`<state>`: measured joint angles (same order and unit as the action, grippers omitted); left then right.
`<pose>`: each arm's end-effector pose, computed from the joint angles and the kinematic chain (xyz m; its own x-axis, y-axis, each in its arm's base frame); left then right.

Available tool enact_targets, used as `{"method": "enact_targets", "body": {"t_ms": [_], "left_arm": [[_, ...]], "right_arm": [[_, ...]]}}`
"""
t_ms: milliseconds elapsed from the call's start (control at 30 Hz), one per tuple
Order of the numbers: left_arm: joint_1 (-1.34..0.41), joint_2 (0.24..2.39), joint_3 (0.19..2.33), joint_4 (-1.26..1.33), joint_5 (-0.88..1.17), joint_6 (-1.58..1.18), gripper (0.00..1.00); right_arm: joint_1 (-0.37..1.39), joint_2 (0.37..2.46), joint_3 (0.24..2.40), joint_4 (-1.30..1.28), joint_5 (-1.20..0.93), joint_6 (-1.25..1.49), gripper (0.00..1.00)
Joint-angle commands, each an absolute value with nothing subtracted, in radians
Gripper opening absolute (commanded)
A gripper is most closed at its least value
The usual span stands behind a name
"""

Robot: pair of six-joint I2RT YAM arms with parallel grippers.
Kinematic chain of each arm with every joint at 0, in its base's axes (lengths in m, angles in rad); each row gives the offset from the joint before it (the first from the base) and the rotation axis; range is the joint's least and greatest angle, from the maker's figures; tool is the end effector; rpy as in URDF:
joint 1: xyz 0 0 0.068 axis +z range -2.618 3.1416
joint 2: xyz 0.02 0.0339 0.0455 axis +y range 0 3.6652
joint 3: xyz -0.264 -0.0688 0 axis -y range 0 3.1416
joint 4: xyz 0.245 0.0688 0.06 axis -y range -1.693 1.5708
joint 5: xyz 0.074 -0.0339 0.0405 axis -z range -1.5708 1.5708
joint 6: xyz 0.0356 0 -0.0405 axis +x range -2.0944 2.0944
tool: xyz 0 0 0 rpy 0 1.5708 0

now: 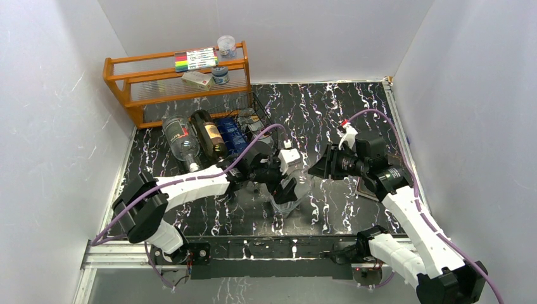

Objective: Put the wine bottle on the wine rack

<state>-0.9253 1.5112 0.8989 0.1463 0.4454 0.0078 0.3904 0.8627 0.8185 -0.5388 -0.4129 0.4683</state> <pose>0.1887 -0.2761 0.2376 -0.2629 0.3607 -0.8949 0.9545 0.2327 -0.1866 0.1654 0.0835 0.3045 -0.7515 0.1378 -0.6452 -0.3577 0.7367 0.5739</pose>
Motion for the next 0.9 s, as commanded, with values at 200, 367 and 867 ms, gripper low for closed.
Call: {"method": "enact_targets", "body": {"t_ms": [200,367,867], "left_arm": [[-0.928,1.536,0.873,0.258,0.535,0.052,0.98],[-0.929,1.588,0.884,0.268,0.630,0.036,0.98],[-0.947,1.525,0.773,0.394,0.399,0.456,0.77]], "right_arm": [[0.401,0.826,0.795,-0.341,-0.656,0.544,0.00],[0.402,0.804,0.783,-0.325,-0.666,0.568,0.00],[0.402,0.814,0.926,-0.740,-0.590,0.521,0.18]]}}
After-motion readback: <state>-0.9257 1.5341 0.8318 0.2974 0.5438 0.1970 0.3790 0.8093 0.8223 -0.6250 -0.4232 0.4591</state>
